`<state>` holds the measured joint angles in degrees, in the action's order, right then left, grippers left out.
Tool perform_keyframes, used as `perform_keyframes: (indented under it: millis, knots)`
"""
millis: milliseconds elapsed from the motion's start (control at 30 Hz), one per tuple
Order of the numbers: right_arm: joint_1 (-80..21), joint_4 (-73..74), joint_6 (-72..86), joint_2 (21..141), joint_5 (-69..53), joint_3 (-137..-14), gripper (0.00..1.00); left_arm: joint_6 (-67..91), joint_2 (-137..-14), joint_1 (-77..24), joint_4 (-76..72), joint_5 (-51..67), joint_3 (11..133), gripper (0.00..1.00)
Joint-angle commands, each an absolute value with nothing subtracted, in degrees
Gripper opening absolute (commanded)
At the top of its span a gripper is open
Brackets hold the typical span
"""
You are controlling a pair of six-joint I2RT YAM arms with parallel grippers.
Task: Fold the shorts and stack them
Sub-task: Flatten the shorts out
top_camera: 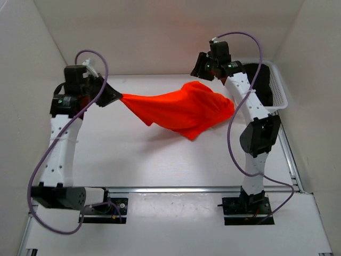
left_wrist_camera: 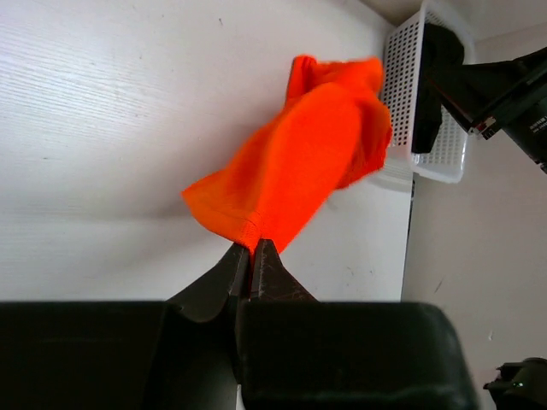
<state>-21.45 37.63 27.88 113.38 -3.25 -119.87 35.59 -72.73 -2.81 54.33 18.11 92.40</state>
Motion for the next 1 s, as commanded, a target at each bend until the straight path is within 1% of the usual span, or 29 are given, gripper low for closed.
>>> perform_keyframes:
  millis: [0, 33, 67, 100, 167, 200, 267, 300, 333, 400, 433, 467, 500, 567, 600, 633, 700, 867, 967]
  knots:
    - [-20.7, 48.2, 24.7, 115.7, -3.0, -125.1, 0.52, 35.7, -77.2, -5.4, 52.2, 16.4, 95.6, 0.10]
    - [-21.3, 44.9, 24.7, 112.7, -2.0, -120.7, 0.56, 35.7, -78.3, -6.1, 52.2, 15.7, 96.4, 0.10]
    - [-21.8, 41.4, 25.6, 109.4, -1.0, -109.8, 0.60, 35.7, -79.2, -6.7, 51.7, 14.4, 97.2, 0.10]
    - [-22.8, 38.6, 26.1, 103.1, 1.0, -104.6, 0.63, 35.7, -81.0, -7.7, 51.7, 14.4, 97.8, 0.10]
    - [-24.0, 34.2, 26.7, 98.2, 2.3, -96.4, 0.63, 35.7, -82.6, -8.5, 51.7, 13.1, 99.1, 0.10]
    - [-25.6, 34.2, 26.7, 94.7, 2.8, -89.6, 0.62, 35.7, -83.7, -8.5, 51.7, 13.1, 99.1, 0.10]
    - [-27.9, 32.9, 28.1, 91.3, 4.7, -82.6, 0.62, 35.7, -84.4, -9.7, 51.7, 12.5, 99.1, 0.10]
    - [-29.7, 32.9, 31.0, 88.0, 4.7, -79.0, 0.60, 35.7, -84.4, -9.8, 51.7, 11.7, 99.1, 0.10]
    - [-30.4, 31.5, 32.9, 86.1, 4.0, -71.5, 0.58, 35.7, -84.4, -10.4, 51.7, 11.7, 99.1, 0.10]
    - [-30.9, 28.0, 38.1, 80.6, 2.4, -64.2, 0.55, 35.7, -84.4, -11.1, 51.7, 10.2, 98.3, 0.10]
    - [-30.9, 26.3, 44.1, 78.9, -0.3, -60.7, 0.54, 35.7, -83.8, -11.6, 51.2, 10.2, 97.5, 0.10]
    - [-30.9, 23.2, 47.5, 75.7, -1.2, -54.6, 0.52, 35.7, -83.1, -11.6, 51.2, 9.3, 96.4, 0.10]
    - [-30.4, 20.6, 50.3, 74.3, -2.7, -51.6, 0.50, 35.7, -83.1, -11.6, 51.2, 9.3, 95.8, 0.10]
    - [-29.5, 15.7, 58.6, 71.7, -5.1, -46.8, 0.50, 35.7, -81.7, -11.6, 51.2, 8.8, 94.7, 0.10]
    - [-29.0, 10.9, 61.1, 71.7, -7.3, -43.1, 0.52, 35.7, -81.7, -11.6, 51.2, 8.8, 94.1, 0.10]
    - [-29.0, 8.5, 63.5, 71.2, -8.1, -41.7, 0.56, 35.7, -81.1, -11.6, 51.2, 8.8, 94.0, 0.10]
    - [-27.5, 3.4, 69.8, 71.7, -8.7, -39.6, 0.60, 35.7, -80.6, -11.6, 51.2, 8.8, 93.4, 0.10]
    - [-24.5, -5.7, 78.4, 77.2, -9.4, -35.3, 0.60, 35.7, -80.0, -11.6, 51.2, 8.8, 93.4, 0.10]
    - [-24.5, -11.4, 82.0, 81.8, -10.1, -34.6, 0.60, 35.7, -80.0, -11.6, 51.2, 8.8, 92.9, 0.10]
